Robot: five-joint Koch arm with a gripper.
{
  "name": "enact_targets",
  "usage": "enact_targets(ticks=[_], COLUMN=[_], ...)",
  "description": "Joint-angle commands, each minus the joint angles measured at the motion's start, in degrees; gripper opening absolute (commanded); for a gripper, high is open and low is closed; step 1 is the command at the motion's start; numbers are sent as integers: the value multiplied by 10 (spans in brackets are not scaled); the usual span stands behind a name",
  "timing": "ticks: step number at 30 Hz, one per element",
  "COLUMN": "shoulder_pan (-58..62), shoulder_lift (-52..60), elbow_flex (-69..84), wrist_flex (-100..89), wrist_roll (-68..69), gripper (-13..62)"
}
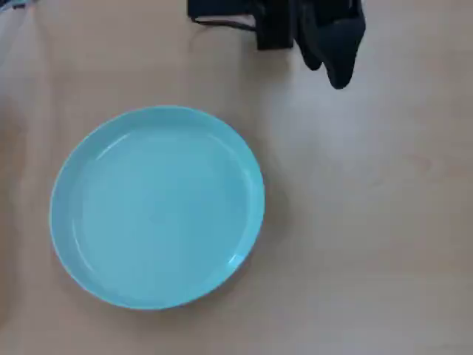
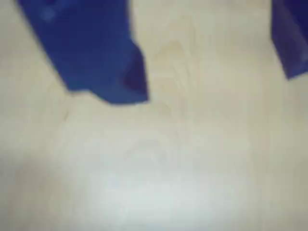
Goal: Move the green bowl from right to left
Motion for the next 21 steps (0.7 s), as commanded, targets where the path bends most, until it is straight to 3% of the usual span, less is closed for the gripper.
enact_targets(ticks=[1,14,21], shoulder_pan=[-3,-3,18], shoulder_lift=[14,14,13], elbow_flex=[3,3,10], wrist_flex=[-33,-33,-27], wrist_roll=[58,59,144], gripper=[290,290,292])
